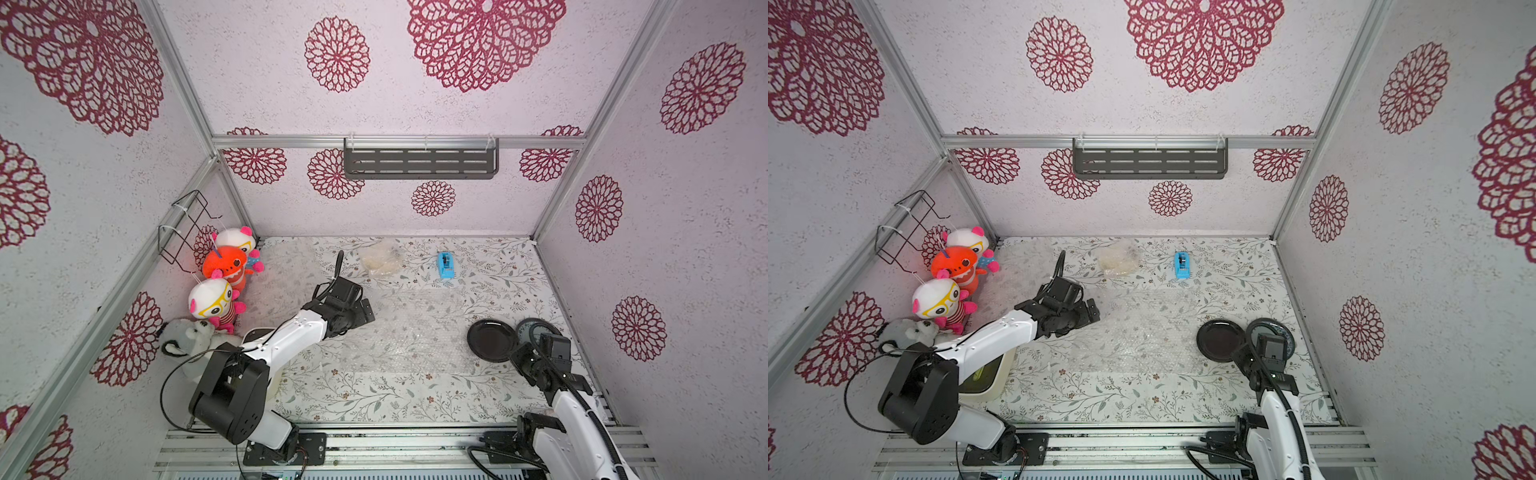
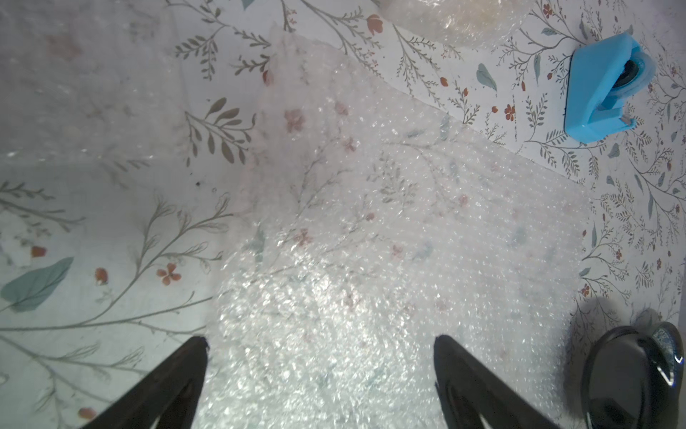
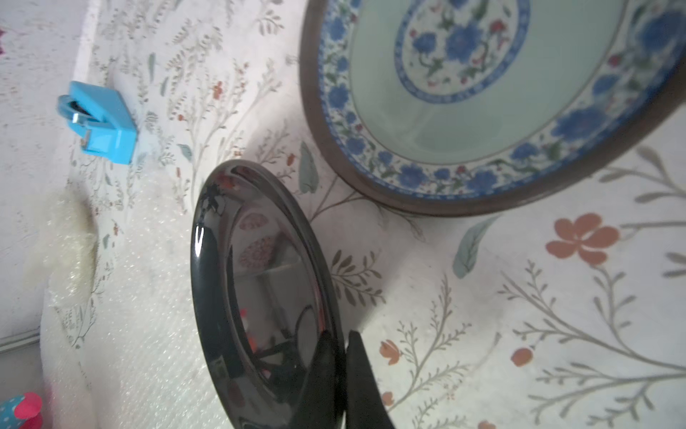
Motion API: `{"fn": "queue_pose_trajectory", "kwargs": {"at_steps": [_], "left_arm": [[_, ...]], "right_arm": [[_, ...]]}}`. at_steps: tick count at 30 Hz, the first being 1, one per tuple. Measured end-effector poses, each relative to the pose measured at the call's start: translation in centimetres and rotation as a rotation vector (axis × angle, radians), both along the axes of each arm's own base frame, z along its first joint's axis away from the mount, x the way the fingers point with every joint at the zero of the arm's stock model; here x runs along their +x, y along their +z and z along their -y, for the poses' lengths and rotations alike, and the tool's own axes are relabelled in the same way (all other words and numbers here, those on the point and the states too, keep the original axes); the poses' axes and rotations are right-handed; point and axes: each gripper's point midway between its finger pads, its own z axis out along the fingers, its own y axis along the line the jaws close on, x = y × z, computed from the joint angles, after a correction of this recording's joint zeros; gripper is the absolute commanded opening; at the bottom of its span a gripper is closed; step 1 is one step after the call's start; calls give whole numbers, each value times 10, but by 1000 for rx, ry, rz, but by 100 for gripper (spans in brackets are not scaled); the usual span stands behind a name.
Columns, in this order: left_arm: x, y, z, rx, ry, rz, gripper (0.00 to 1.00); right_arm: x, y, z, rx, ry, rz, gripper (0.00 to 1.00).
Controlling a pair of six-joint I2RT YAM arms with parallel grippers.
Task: Wrap dinner plates in bubble wrap
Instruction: Pick up the plate at the center of the board, then place the plate on the bubble wrap.
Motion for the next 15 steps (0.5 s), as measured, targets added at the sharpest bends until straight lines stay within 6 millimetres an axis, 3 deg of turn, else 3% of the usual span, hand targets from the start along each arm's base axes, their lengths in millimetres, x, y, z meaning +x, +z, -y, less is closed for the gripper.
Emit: {"fn": "queue_pose_trajectory", "kwargs": {"at_steps": [3, 6, 8, 10, 11, 13, 15], "left_arm": [[-18, -8, -11, 10, 23, -40, 98], [-32, -5, -27, 39, 69, -66, 98], [-40, 2, -38, 55, 106, -73, 98], [-51, 8, -46, 49, 129, -77, 99], [-57, 9, -48, 37, 135, -78, 95], [-76, -1, -51, 3, 141, -109, 84], [-98, -22, -53, -18, 140, -177, 80]], "right_arm": [[19, 38, -26, -4, 135, 98, 0], [38, 70, -81, 4, 355, 182, 0], [46, 81, -124, 26, 501, 219, 0], [52, 78, -165, 52, 624, 224, 0], [53, 72, -179, 58, 661, 213, 0], [55, 55, -207, 69, 734, 178, 0], [58, 39, -223, 76, 773, 148, 0]]}}
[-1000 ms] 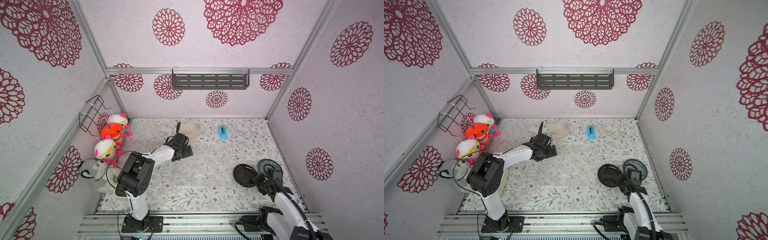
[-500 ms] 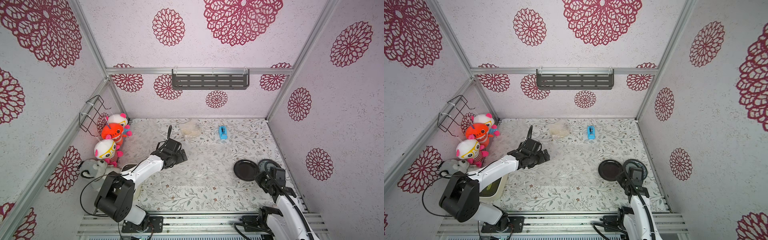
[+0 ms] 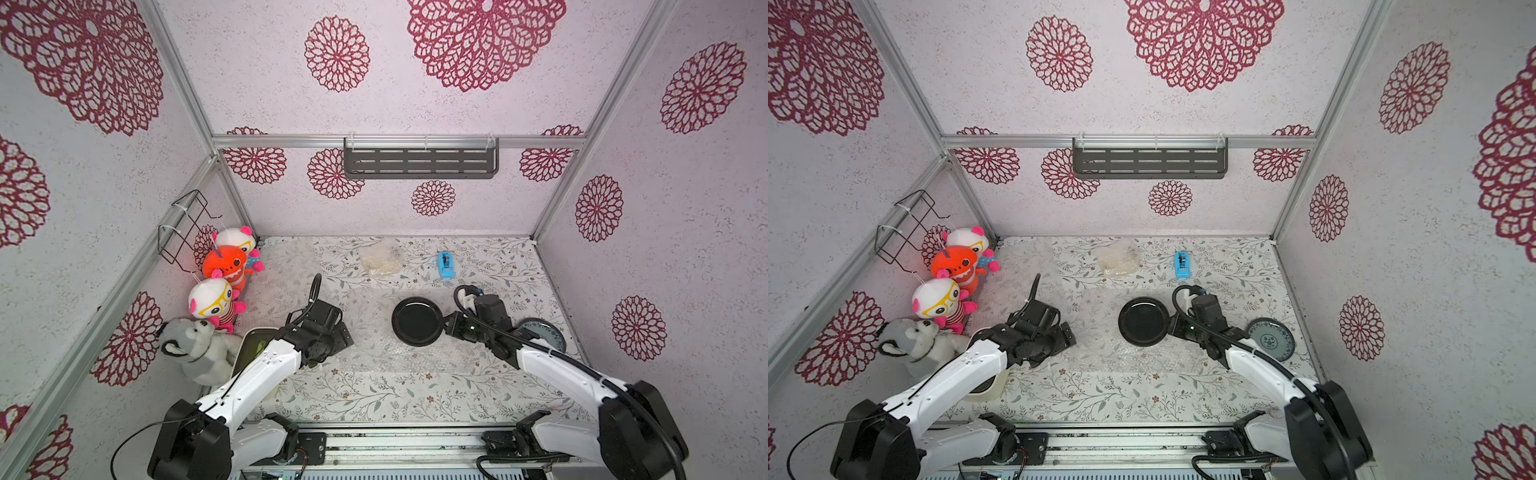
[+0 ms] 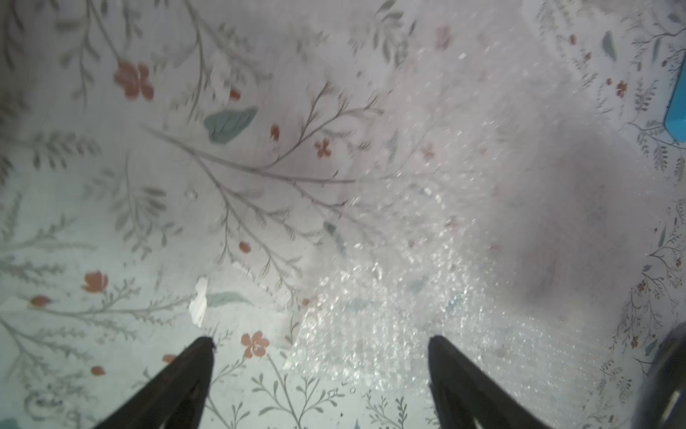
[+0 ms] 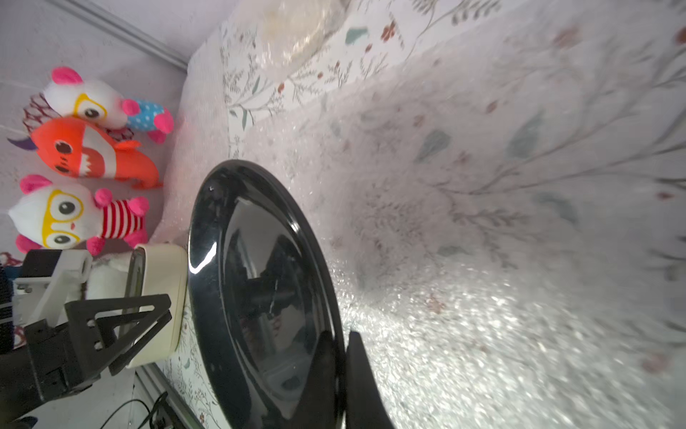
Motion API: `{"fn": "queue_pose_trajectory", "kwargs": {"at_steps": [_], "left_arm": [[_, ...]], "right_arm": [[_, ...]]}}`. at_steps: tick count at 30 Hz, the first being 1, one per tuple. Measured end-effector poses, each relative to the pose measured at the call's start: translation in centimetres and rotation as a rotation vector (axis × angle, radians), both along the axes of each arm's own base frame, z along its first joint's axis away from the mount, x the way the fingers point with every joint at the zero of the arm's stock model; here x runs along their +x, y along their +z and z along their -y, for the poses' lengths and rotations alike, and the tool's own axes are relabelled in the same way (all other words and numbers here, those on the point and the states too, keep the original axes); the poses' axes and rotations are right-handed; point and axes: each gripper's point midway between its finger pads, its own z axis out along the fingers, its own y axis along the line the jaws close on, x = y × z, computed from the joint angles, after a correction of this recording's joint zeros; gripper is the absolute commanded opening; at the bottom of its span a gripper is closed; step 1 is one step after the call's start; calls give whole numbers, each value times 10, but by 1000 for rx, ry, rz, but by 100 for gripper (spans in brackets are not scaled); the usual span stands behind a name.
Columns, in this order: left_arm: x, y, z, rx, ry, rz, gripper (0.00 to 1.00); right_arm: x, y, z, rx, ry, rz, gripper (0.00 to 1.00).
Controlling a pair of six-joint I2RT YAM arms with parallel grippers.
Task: Wrap dinner plates in bubble wrap
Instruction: Place the plate on the bubble wrap.
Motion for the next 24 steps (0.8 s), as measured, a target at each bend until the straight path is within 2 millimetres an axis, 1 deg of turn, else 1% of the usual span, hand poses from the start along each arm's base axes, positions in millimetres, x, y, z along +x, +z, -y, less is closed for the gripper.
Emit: {"fn": "queue_pose_trajectory", "kwargs": {"at_steps": [3, 4, 5, 8, 11, 15, 16, 18, 21, 24], "left_arm": [[-31, -34, -1, -30, -3, -113, 79], [-38, -41, -1, -40, -8, -137, 78], [-39, -44, 2, -54, -12, -144, 77], [-24, -41, 18, -126, -32, -92, 68], [-10, -42, 30, -171, -49, -59, 56], [6, -46, 42, -207, -62, -29, 32], [7, -47, 44, -211, -64, -27, 25], [8, -50, 45, -214, -66, -31, 13], [5, -52, 44, -210, -62, -43, 1], [2, -52, 42, -197, -61, -50, 0]], "right_arm": [[5, -16, -15, 0, 31, -14, 0], [7, -19, -18, 2, 35, -12, 0], [9, -20, -19, 3, 36, -10, 0], [14, -20, -23, 14, 38, 8, 0], [18, -14, -25, 29, 37, 35, 0], [22, -9, -28, 46, 35, 62, 0], [23, -9, -28, 50, 33, 63, 0], [24, -11, -29, 49, 32, 61, 0], [23, -21, -28, 33, 31, 35, 0], [22, -39, -29, 5, 35, -20, 0]]}}
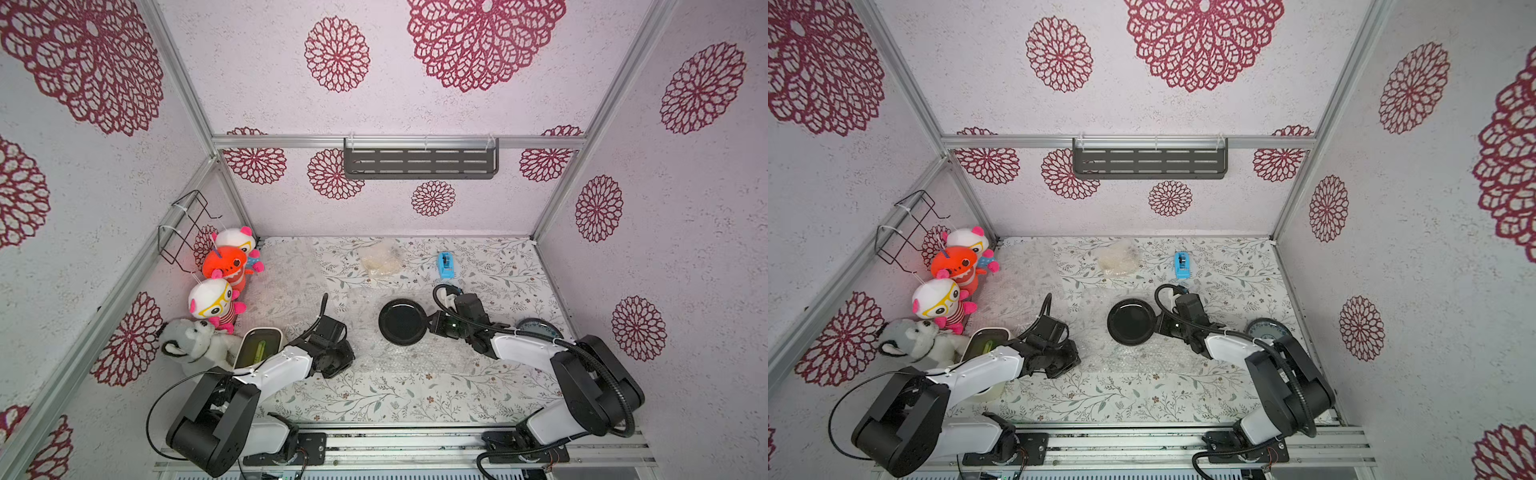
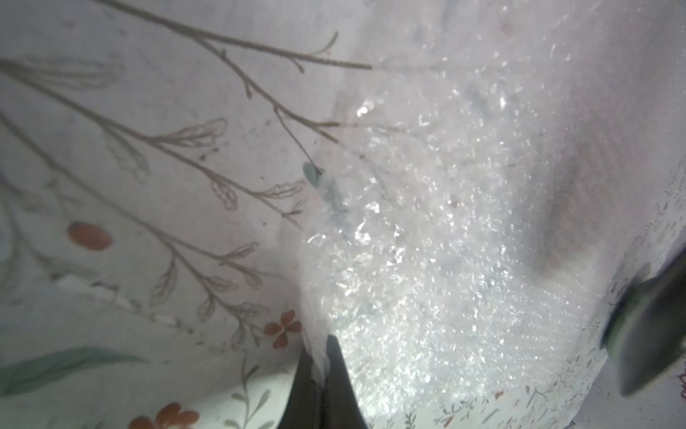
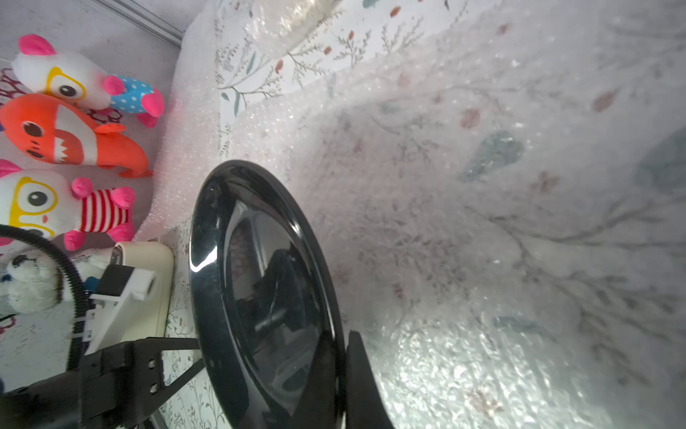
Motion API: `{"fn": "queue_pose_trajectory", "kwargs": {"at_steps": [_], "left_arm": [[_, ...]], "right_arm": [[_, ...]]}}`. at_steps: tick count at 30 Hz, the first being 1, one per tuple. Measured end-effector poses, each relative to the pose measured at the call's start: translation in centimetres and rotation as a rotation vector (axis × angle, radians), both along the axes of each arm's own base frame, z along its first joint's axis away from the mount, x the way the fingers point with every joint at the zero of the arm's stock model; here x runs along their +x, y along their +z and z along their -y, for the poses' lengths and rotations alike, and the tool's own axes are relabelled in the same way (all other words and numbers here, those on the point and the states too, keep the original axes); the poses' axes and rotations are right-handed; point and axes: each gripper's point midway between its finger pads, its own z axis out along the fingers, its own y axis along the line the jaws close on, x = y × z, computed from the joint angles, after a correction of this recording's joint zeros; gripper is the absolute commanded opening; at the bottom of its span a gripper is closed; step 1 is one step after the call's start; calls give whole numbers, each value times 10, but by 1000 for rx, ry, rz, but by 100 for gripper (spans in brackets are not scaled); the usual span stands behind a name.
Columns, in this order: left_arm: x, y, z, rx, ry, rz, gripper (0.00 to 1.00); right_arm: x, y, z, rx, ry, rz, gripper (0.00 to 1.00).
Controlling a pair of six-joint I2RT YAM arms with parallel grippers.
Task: Wrap dinner plates in bubble wrap
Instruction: Place the plate on the bubble wrap, then wrap the plate in the bubble wrap.
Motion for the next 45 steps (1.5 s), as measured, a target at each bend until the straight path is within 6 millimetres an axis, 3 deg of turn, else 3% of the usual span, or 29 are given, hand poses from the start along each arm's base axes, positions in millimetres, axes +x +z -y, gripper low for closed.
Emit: {"fn": "queue_pose_trajectory", "kwargs": {"at_steps": [7, 16, 18, 21, 23, 26, 30, 33, 36, 41, 45], "left_arm": [[-7, 0, -4, 19, 0, -18, 0], [-8, 0, -2, 21, -6, -21, 0], [-8, 0, -2, 20, -8, -23, 0], [-8, 6, 2, 16, -22, -22, 0], [-3, 18, 7, 4, -36, -7, 0], [15, 47, 19, -24, -55, 45, 0], [39, 83, 33, -57, -60, 111, 0], [49, 89, 41, -64, -62, 104, 0], [59, 87, 51, -61, -69, 79, 0], [81, 90, 77, -65, -97, 74, 0], [100, 87, 95, -69, -111, 71, 0]], "right_arm": [[-1, -31, -15, -7, 40, -122, 0], [4, -44, -19, -17, 25, -179, 2], [4, -45, -19, -20, 22, -187, 22], [5, -44, -19, -19, 12, -191, 40], [8, -38, -17, -24, 4, -167, 59], [10, -22, -10, -61, 0, -93, 76], [12, 17, -1, -90, 21, 73, 80], [13, 32, -4, -86, 66, 164, 75], [9, 22, -13, -80, 120, 160, 71], [-3, -10, -31, -60, 191, 106, 75], [-19, -10, -38, -3, 251, 147, 75]]}}
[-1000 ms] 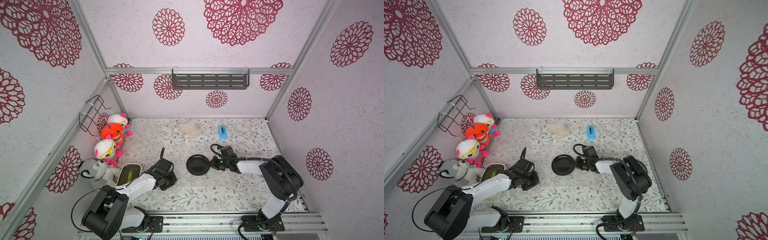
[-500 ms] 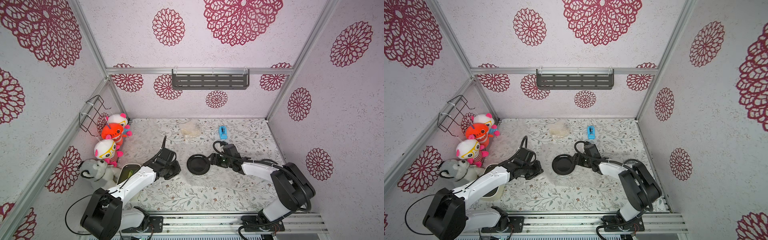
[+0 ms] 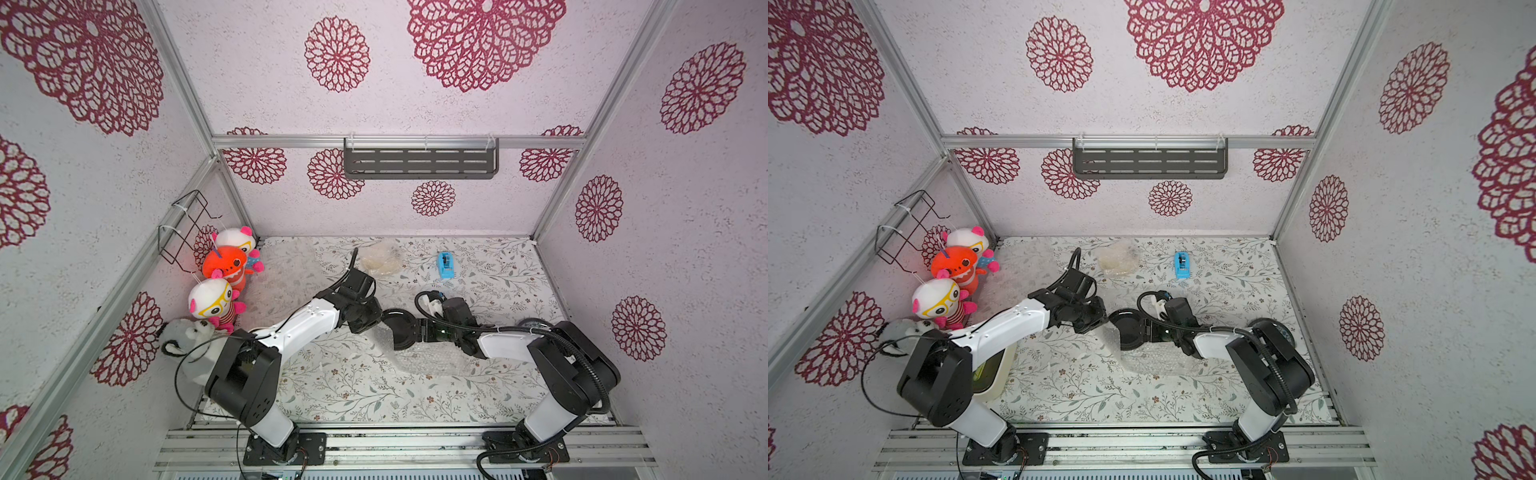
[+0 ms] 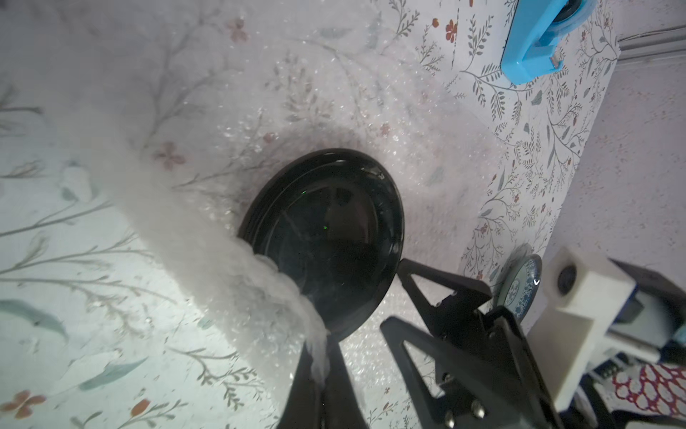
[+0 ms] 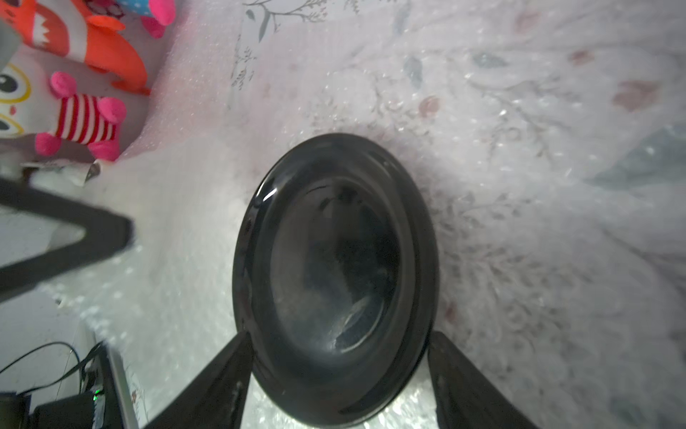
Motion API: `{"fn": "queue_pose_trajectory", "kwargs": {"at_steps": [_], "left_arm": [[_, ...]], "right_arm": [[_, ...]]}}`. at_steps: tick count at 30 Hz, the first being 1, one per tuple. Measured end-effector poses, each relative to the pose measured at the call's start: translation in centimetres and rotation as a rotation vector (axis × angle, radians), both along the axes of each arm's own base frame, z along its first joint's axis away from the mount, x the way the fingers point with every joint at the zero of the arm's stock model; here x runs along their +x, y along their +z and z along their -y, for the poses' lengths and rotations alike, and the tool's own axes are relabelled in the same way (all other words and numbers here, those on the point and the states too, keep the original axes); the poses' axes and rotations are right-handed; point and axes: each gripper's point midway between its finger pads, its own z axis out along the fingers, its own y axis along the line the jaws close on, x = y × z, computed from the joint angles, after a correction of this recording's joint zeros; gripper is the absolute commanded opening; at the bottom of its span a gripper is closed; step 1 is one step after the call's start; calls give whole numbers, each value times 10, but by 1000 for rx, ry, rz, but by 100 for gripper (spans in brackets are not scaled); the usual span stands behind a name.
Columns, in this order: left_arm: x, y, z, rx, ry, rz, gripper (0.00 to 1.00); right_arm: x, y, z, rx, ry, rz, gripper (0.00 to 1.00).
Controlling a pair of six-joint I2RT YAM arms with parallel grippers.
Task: Wrap dinner plates in bubble wrap
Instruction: Wrap the plate in the bubble wrap.
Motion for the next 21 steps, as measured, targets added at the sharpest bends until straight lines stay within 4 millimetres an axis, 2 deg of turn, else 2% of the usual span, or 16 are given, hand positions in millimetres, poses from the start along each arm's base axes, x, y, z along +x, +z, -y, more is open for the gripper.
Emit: {"fn": "queue_pose_trajectory", "kwargs": {"at_steps": [3, 7, 11, 13, 14, 16, 18, 20, 21], "left_arm": [[8, -6, 7, 4, -1, -9, 0], [7, -9, 9, 8, -5, -19, 0], [6, -9, 10, 8, -4, -20, 0], [6, -9, 10, 8, -4, -20, 6], [6, -9, 10, 8, -5, -20, 11], [6, -9, 10, 9, -13, -18, 29], [6, -8, 11, 7, -25, -15, 51], [5, -6, 10, 14, -38, -4, 68], [5, -3, 9, 20, -50, 7, 72]], "right_arm": [[-10, 11, -11, 30, 69, 66, 73], [-20, 29, -36, 73, 171, 167, 68], [-17, 31, -56, 78, 235, 227, 44], [-12, 27, -62, 60, 247, 244, 28], [-9, 25, -64, 49, 244, 248, 20], [-4, 23, -65, 31, 232, 251, 10], [1, 24, -63, 26, 207, 238, 0], [7, 25, -61, 31, 176, 212, 0], [10, 24, -59, 36, 159, 195, 0]]}}
